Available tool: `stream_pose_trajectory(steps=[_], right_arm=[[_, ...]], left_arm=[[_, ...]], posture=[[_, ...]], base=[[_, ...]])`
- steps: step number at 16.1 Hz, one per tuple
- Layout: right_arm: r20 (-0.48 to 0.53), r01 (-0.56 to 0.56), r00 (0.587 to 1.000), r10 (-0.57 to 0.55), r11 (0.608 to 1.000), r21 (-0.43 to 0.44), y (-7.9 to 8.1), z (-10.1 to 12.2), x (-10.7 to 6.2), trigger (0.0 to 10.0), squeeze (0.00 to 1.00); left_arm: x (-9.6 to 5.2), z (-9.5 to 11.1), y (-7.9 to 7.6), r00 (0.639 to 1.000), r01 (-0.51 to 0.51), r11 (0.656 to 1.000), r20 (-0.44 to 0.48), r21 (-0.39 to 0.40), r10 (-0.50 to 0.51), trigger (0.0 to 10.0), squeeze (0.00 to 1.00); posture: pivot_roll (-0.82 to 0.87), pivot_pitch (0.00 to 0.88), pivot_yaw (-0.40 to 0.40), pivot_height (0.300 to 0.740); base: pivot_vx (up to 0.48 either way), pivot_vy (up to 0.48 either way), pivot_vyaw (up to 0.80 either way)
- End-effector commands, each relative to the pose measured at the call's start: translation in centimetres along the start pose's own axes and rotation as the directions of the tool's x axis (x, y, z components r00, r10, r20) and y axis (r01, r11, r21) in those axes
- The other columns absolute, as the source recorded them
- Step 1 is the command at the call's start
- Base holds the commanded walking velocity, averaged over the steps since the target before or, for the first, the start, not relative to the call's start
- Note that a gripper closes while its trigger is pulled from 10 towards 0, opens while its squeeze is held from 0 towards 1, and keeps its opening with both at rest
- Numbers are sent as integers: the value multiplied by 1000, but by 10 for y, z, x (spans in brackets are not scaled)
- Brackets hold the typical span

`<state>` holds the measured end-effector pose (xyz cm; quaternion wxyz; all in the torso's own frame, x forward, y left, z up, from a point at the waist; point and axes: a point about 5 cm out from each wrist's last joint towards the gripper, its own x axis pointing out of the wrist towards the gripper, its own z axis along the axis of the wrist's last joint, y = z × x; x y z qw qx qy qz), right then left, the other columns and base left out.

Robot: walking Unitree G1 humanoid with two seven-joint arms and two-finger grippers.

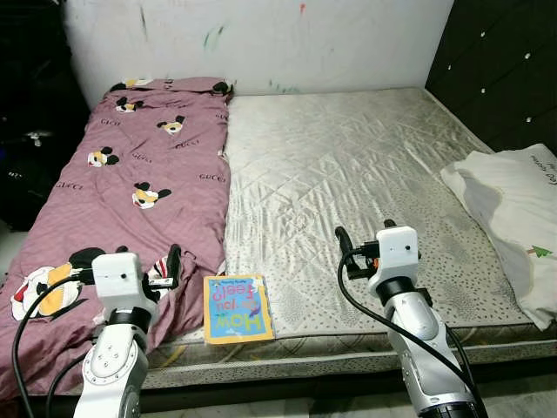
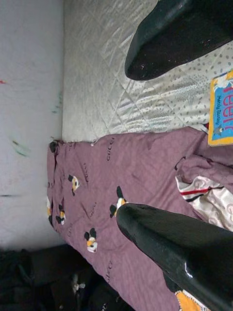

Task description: Clean up the room

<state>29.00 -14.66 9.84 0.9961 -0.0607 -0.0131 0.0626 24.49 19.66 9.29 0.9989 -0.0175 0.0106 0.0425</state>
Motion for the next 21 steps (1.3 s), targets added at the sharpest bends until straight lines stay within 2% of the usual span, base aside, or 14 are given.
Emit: stream_pose_trajectory(steps=[1, 6, 10, 21], right_arm=[[17, 3, 1000, -3, 1000, -7, -2, 3, 3, 10000, 0], [14, -10, 1000, 10, 1000, -14, 0, 2, 3, 10000, 0], [6, -25, 1000, 25, 1000, 8, 2, 1, 2, 10000, 0], [3, -22, 1000, 22, 1000, -10, 1, 0, 3, 10000, 0]], left_arm=[[3, 0, -1, 1000, 15, 1000, -6, 12, -15, 10000, 0], [2, -1, 2, 1000, -4, 1000, -2, 7, 4, 10000, 0], [2, -2, 1, 1000, -8, 1000, -6, 5, 8, 10000, 0], [3, -3, -2, 1000, -5, 1000, -5, -3, 5, 10000, 0]], posture=[[30, 0, 35, 740], [35, 0, 14, 740], [32, 1, 12, 740], [31, 0, 4, 740]], base=[[0, 0, 644], [0, 0, 721], [0, 0, 0], [0, 0, 0]])
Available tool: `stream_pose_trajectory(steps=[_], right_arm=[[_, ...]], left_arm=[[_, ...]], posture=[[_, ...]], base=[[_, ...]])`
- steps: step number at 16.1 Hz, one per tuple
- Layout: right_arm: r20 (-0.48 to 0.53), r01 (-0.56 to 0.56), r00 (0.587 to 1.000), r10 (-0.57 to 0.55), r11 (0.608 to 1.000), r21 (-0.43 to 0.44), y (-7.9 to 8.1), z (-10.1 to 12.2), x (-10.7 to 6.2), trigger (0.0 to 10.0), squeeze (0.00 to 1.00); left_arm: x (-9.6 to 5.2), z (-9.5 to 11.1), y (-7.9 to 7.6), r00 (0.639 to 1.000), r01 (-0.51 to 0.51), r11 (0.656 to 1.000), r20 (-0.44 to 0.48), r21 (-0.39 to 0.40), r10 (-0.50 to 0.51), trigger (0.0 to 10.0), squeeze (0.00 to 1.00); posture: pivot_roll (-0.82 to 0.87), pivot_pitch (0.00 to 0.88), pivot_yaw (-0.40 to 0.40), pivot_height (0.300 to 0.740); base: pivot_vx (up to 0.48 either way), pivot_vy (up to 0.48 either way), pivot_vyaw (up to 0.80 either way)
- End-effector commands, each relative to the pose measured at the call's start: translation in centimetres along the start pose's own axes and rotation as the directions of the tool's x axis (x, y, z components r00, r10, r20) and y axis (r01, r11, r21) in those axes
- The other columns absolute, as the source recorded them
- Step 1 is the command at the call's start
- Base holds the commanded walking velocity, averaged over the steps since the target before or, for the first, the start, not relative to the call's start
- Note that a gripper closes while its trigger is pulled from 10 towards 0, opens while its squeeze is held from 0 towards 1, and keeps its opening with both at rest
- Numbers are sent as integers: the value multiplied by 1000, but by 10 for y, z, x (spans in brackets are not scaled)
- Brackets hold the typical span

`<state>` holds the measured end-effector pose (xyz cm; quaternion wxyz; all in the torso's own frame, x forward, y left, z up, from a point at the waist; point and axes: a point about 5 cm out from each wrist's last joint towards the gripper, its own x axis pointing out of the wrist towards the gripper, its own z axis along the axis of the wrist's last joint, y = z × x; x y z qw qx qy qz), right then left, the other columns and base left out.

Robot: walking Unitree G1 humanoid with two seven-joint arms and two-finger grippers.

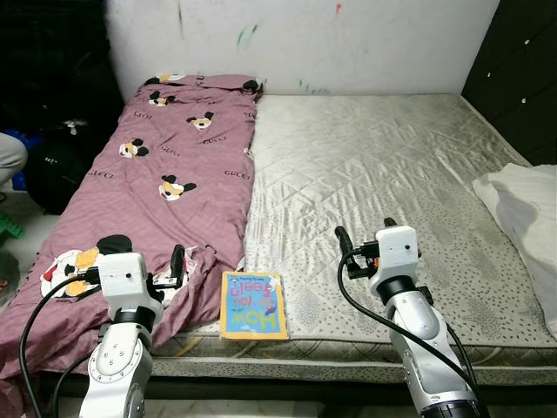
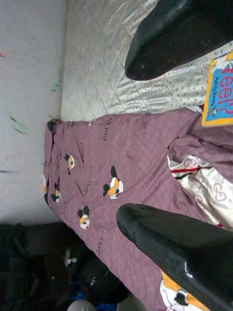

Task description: Clean up the room

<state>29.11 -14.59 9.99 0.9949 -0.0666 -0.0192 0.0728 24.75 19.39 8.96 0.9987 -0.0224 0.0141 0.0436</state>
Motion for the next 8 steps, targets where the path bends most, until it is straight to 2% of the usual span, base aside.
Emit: stream_pose_trajectory(steps=[1, 8], right_arm=[[-10, -2, 1000, 2, 1000, 0, 0, -1, 2, 10000, 0], [-24, -11, 1000, 10, 1000, -17, -1, -4, 2, 10000, 0]], left_arm=[[1, 0, 0, 1000, -2, 1000, 1, 5, 2, 10000, 0], [1, 1, -1, 1000, 4, 1000, 5, -12, -4, 10000, 0]], posture=[[31, 0, 2, 740], [28, 10, -5, 740]], base=[[0, 0, 0], [0, 0, 0]])
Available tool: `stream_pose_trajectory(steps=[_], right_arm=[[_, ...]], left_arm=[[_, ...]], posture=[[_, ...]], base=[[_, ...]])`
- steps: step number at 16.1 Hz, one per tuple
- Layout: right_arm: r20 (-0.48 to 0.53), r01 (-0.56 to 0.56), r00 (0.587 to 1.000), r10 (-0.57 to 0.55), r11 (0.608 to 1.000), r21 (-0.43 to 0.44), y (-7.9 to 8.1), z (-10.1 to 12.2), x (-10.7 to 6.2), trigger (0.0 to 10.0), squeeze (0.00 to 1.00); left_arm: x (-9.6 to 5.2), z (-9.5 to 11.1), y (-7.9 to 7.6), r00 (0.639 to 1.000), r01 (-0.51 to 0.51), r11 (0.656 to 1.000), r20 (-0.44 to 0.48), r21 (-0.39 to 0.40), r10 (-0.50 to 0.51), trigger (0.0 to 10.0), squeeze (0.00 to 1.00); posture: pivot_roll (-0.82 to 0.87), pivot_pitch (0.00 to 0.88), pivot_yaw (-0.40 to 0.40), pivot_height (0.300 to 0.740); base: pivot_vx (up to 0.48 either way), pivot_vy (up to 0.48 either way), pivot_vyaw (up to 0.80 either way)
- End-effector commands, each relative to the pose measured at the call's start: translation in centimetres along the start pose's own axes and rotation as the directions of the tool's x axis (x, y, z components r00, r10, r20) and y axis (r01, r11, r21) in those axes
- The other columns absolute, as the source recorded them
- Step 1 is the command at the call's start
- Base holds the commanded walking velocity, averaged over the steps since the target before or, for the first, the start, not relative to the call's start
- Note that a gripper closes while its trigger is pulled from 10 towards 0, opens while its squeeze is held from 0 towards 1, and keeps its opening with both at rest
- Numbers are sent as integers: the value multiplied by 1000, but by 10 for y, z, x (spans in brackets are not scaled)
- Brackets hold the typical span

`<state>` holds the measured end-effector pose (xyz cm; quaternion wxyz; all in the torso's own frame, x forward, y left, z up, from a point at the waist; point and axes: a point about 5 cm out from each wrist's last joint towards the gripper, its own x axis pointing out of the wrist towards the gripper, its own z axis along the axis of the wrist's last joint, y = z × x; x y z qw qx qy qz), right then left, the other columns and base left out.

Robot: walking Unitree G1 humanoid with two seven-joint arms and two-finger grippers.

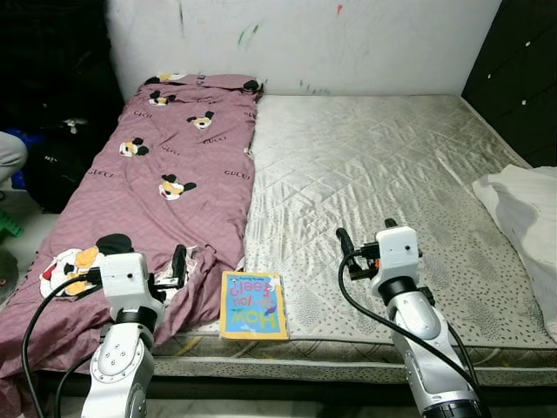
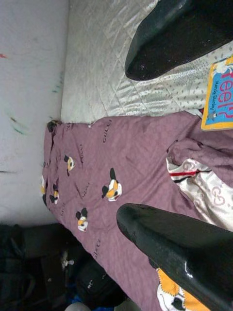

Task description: Clean up the room

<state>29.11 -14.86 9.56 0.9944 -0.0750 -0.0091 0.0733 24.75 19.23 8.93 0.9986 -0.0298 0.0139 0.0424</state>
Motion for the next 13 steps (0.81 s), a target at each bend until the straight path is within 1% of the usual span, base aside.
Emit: stream_pose_trajectory(steps=[1, 5, 13], right_arm=[[-5, -11, 1000, 11, 1000, -5, 2, 1, 2, 10000, 0], [-17, -10, 1000, 10, 1000, -2, 1, -1, 3, 10000, 0], [-25, -12, 1000, 12, 1000, -12, 0, -2, 2, 10000, 0]], left_arm=[[0, 1, 1, 1000, 2, 1000, 8, 0, -2, 10000, 0], [0, 0, 1, 1000, -7, 1000, -4, -21, 7, 10000, 0], [1, -1, 0, 1000, -4, 999, -5, -32, 4, 10000, 0]], posture=[[27, 17, -6, 740], [28, 23, -9, 740], [25, 26, -10, 740]], base=[[0, 0, 0], [0, 0, 0], [0, 480, 0]])
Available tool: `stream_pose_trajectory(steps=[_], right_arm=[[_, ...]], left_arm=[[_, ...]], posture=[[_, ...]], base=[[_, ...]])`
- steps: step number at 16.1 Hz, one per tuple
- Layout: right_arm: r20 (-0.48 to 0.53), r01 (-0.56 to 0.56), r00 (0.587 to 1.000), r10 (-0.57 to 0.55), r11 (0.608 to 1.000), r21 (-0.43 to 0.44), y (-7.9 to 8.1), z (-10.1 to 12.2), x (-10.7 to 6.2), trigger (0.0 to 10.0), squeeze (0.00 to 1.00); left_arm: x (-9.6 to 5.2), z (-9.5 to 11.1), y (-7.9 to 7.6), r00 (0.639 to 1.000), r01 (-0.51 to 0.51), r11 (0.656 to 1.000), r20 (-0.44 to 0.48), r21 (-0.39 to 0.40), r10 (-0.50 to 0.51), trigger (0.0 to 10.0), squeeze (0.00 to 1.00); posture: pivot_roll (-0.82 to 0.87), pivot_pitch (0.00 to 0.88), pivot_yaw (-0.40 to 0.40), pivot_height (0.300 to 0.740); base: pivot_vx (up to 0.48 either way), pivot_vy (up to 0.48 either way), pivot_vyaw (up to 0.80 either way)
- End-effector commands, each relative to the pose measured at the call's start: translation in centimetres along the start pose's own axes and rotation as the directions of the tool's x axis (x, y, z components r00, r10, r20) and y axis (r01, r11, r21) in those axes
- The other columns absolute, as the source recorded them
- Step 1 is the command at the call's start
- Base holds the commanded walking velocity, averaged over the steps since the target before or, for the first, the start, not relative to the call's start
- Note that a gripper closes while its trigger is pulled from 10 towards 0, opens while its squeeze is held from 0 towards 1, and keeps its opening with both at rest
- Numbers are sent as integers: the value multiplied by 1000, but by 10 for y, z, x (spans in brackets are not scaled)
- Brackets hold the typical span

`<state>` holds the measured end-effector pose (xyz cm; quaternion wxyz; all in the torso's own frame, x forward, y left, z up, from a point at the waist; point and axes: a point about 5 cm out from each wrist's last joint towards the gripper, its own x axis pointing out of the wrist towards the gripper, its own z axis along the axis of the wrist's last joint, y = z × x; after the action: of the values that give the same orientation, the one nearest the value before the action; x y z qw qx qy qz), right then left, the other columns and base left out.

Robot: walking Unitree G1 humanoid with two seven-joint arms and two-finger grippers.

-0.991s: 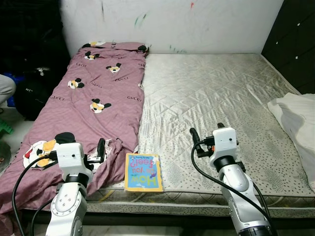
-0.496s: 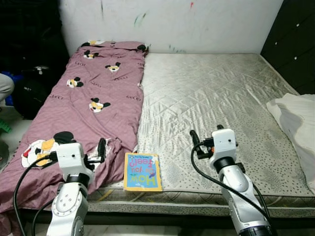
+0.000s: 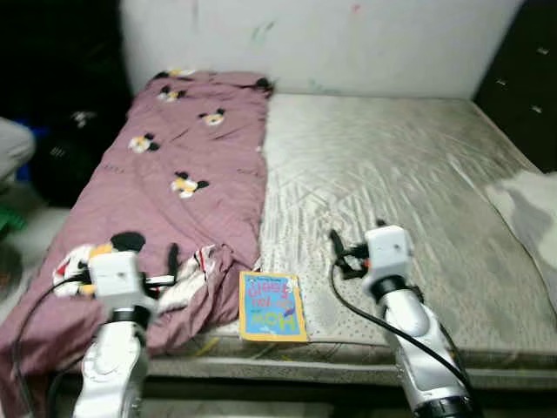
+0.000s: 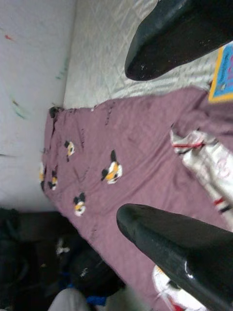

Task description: Clean up the room

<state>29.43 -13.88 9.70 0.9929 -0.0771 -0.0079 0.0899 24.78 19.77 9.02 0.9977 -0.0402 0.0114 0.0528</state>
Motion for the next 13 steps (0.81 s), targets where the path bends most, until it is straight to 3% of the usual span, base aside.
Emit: stream_pose_trajectory(steps=[1, 6, 13], right_arm=[[-26, 19, 999, -19, 1000, -9, -9, -5, -2, 10000, 0], [-30, 17, 999, -17, 1000, -11, -9, -6, -2, 10000, 0], [-41, 21, 999, -21, 1000, -3, -10, -8, -1, 10000, 0]], left_arm=[[1, -1, -6, 1000, 17, 1000, -8, -8, -17, 10000, 0], [0, 3, -10, 997, 65, 998, 29, -10, -64, 10000, 0], [1, 4, -12, 997, 71, 997, 38, -15, -71, 10000, 0]], posture=[[23, 29, -12, 740], [21, 27, -11, 740], [19, 25, -14, 740]], base=[[0, 259, 0], [0, 0, 0], [386, 0, -268]])
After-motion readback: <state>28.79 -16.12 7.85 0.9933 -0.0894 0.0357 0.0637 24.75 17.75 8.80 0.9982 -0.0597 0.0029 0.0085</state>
